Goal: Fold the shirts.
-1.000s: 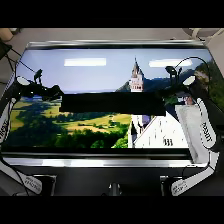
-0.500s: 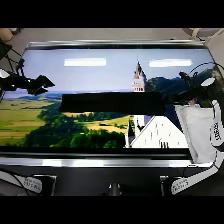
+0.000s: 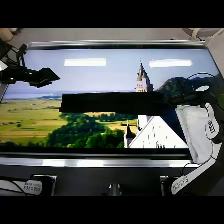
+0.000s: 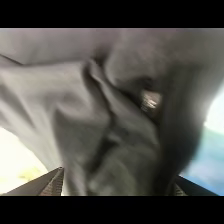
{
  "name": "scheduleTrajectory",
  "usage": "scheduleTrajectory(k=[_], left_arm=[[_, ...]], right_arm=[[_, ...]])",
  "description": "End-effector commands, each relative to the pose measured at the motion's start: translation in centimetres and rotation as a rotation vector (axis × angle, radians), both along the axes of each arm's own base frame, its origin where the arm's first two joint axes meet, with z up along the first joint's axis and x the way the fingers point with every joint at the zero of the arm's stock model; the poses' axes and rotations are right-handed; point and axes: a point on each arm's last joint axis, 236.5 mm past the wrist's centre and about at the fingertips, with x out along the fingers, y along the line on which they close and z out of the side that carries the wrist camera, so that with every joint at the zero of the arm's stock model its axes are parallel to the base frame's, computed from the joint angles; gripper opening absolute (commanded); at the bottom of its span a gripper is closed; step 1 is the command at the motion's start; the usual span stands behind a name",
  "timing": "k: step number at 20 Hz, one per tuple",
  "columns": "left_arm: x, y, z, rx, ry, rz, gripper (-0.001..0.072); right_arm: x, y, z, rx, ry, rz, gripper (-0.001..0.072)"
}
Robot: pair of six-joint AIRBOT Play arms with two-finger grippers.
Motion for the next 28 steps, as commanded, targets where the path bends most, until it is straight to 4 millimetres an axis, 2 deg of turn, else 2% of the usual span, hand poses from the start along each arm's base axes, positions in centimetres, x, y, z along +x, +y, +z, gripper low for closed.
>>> scheduleTrajectory(k=[1,2,3,4,5,6,8,9,10,12,15,18,20,24,28], left_arm=[[-0.3,-2.5,0.5,0.003,-0.018,-0.048,0.0654],[-0.3,-2.9,0.5,0.003,-0.018,-0.056,0.0654],[-0.4,-3.4,0.4,0.003,-0.016,-0.066,0.0654],[-0.5,-3.9,0.3,0.002,-0.014,-0.076,0.0654],[-0.5,-4.6,0.0,0.001,-0.008,-0.09,0.0623],[-0.6,-5.5,-0.4,0.001,-0.001,-0.107,0.0514],[0.0,-7.9,-1.7,0.012,-0.021,-0.158,0.0161],[0.5,-9.4,-2.5,0.028,-0.051,-0.196,0.008],[1.0,-11.1,-3.5,0.024,-0.057,-0.209,0.0047],[0.5,-15.5,-6.1,-0.03,-0.014,-0.255,0.0041],[-2.0,-22.2,-10.4,-0.113,0.093,-0.341,0.0039],[-4.0,-27.0,-13.4,-0.156,0.149,-0.383,0.0039],[-4.9,-29.9,-14.3,-0.205,0.168,-0.387,0.0038],[-6.0,-34.5,-14.7,-0.296,0.178,-0.361,0.0022],[-8.8,-40.3,-15.3,-0.473,0.286,-0.315,0.0022]], right_arm=[[0.3,1.9,-0.2,0.054,0.0,0.008,0.0712],[0.3,2.3,-0.4,0.039,0.001,0.022,0.0703],[0.4,2.7,-0.7,0.021,-0.004,0.032,0.0625],[0.6,3.1,-1.0,0.003,-0.013,0.035,0.0424],[0.9,3.5,-0.9,-0.002,-0.02,0.034,0.0146],[1.1,3.9,-0.4,0.003,-0.023,0.027,0.0023],[1.6,3.9,1.6,-0.012,-0.073,0.026,0.0022],[1.8,4.1,3.2,-0.021,-0.107,0.031,0.0021],[1.9,4.0,4.9,-0.042,-0.144,0.039,0.0021],[1.6,4.6,8.6,-0.09,-0.221,0.077,0.0021],[0.3,6.1,13.2,-0.146,-0.298,0.124,0.0021],[-1.9,7.4,16.9,-0.193,-0.336,0.177,0.0021],[-3.6,8.2,19.0,-0.184,-0.345,0.208,0.0021],[-6.4,8.4,23.0,-0.203,-0.384,0.223,0.0021],[-9.7,8.9,26.6,-0.205,-0.417,0.242,0.0021]])
